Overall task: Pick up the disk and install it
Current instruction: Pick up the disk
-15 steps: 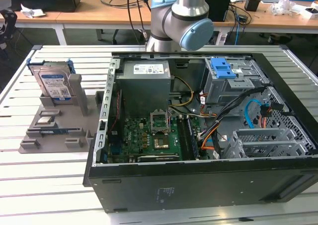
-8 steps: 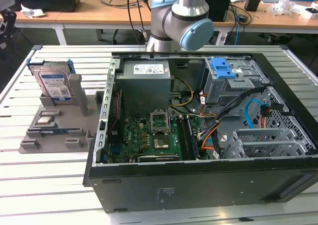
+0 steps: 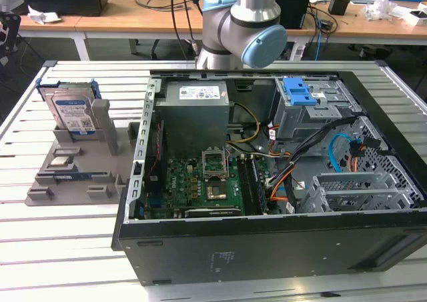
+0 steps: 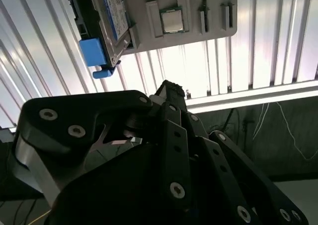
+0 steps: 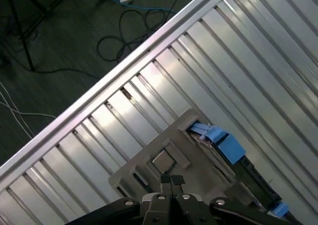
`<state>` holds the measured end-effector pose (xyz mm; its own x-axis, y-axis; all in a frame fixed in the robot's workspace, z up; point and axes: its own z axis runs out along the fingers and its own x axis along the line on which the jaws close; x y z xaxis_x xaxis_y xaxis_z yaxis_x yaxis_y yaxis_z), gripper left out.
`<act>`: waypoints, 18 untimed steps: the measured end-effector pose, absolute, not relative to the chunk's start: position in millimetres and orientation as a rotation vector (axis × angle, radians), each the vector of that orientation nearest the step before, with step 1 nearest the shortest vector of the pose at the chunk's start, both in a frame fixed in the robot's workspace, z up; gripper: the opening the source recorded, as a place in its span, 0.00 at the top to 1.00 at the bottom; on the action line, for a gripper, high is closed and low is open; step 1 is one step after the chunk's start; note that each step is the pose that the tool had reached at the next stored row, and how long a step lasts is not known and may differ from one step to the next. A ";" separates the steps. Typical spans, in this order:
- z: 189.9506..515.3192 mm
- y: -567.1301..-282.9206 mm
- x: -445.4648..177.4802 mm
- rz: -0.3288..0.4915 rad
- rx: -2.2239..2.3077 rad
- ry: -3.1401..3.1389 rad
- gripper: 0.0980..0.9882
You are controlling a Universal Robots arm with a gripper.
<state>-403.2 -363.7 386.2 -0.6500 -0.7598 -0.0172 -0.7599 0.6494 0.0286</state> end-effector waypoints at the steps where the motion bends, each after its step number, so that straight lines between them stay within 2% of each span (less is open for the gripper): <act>1: 386.2 -363.7 -403.2 0.052 -1.326 2.844 0.99; 18: 386.2 -363.6 -403.2 0.052 -1.637 2.681 0.99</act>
